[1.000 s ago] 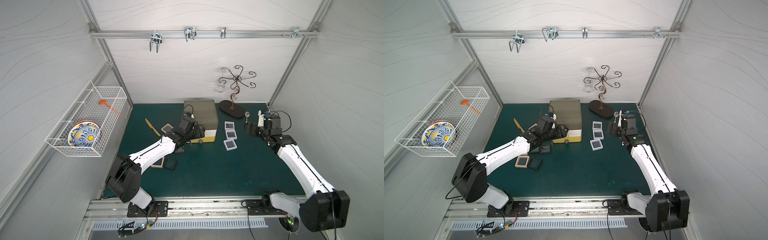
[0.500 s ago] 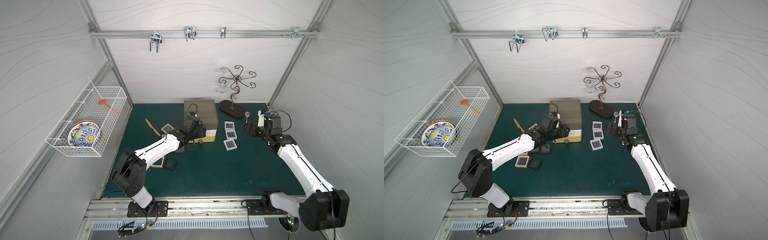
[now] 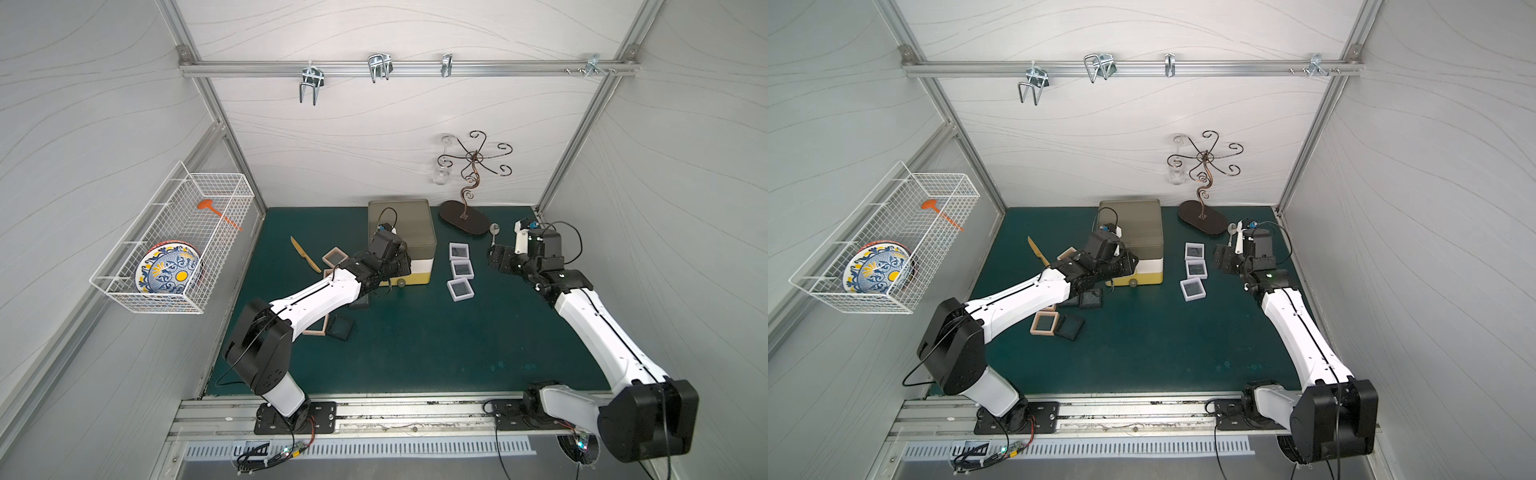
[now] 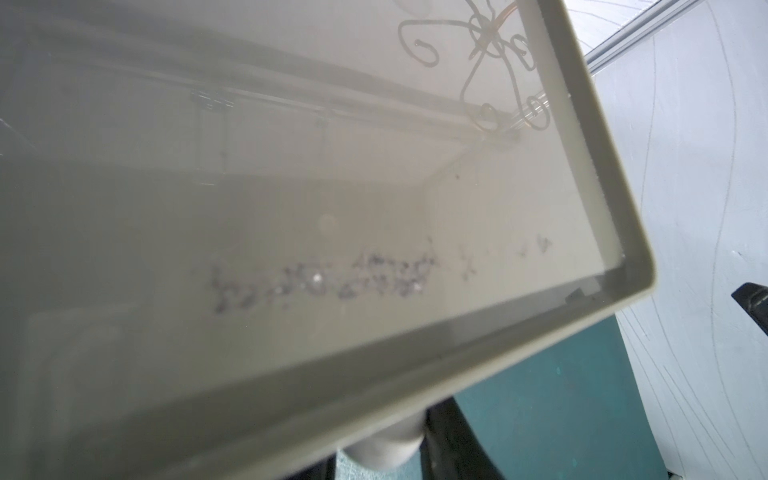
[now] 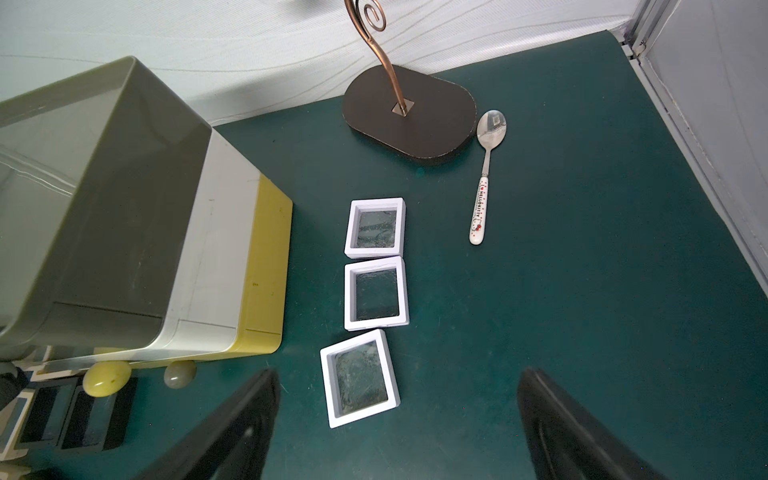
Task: Place the brooch boxes into the drawer by color
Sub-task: Open the drawer in the storage box.
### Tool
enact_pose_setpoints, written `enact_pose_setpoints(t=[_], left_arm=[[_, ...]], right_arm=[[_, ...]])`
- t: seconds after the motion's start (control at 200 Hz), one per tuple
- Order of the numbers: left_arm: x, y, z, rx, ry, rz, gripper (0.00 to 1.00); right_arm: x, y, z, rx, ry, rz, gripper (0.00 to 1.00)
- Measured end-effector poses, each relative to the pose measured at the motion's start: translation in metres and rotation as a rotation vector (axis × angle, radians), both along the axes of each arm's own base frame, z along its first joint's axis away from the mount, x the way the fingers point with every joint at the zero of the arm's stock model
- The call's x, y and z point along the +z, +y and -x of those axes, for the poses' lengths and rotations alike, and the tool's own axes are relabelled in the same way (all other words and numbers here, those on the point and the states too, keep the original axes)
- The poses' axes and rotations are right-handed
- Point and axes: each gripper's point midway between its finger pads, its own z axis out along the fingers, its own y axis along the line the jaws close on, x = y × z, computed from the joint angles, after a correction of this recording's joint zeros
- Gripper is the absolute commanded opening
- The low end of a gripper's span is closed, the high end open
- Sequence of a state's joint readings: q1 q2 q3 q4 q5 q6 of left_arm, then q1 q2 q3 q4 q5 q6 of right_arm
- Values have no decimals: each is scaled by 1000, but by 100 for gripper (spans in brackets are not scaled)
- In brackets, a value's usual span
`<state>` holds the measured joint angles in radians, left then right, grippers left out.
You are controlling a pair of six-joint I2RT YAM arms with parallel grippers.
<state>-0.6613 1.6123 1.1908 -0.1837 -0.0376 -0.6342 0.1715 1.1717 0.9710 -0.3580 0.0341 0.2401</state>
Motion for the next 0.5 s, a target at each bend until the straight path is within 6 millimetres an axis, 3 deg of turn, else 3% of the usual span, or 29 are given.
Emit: enact_pose_setpoints(t=[0.18, 0.5], left_arm=[[0, -2, 13, -2, -9, 0, 6], [-2, -1, 60, -41, -4, 13, 6]], right_arm=[[-9, 2, 0, 7, 26, -8, 95], [-23, 5, -1, 8, 69, -20, 95]])
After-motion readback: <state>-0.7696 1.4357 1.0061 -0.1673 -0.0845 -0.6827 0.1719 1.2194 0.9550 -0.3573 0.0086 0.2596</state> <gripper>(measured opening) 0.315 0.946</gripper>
